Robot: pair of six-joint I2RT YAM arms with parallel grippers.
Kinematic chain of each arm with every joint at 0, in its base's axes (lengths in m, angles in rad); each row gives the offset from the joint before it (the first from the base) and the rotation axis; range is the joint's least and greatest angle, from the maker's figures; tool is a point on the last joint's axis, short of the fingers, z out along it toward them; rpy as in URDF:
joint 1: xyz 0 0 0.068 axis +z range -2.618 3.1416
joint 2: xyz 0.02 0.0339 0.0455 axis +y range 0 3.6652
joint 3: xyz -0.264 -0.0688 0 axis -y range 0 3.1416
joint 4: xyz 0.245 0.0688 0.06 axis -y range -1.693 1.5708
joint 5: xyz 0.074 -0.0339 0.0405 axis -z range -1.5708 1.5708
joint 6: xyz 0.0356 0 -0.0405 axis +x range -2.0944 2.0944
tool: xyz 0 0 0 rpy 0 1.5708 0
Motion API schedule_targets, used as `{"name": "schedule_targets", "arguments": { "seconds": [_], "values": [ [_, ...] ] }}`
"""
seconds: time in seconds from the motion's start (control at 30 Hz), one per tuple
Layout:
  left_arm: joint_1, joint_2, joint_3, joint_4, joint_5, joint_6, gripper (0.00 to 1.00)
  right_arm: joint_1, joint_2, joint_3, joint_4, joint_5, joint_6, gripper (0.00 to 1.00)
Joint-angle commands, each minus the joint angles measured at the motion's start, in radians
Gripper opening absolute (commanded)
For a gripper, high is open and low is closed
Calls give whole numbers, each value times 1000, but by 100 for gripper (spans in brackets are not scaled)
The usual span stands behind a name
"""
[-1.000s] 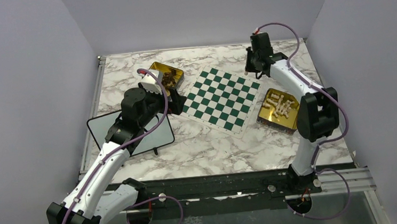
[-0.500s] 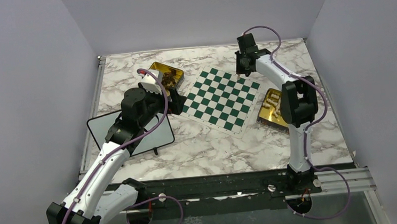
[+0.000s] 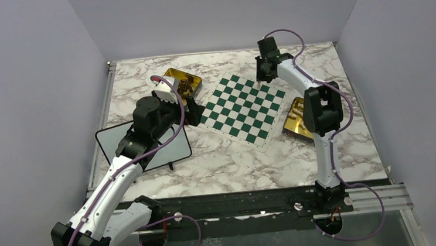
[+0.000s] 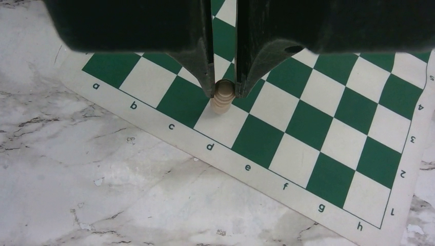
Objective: Set up the chess pieces on the board
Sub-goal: Place the chess piece on the chessboard.
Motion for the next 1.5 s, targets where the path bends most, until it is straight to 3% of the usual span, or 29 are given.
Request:
{"name": "schedule_targets", "arguments": {
  "seconds": [0.0, 1.13, 1.3, 1.47],
  "values": [
    [-6, -6, -12, 24, -19, 9, 99, 4, 36, 47, -15, -18, 11, 16],
    [-6, -4, -11, 22, -18, 9, 99, 9, 72, 22, 33, -4, -13, 17],
    [-6, -5, -11, 22, -19, 10, 99, 9, 77, 18, 30, -2, -16, 21],
    [-7, -6, -11, 21, -19, 11, 99, 9, 74, 20, 25, -6, -17, 32]
  ]
}}
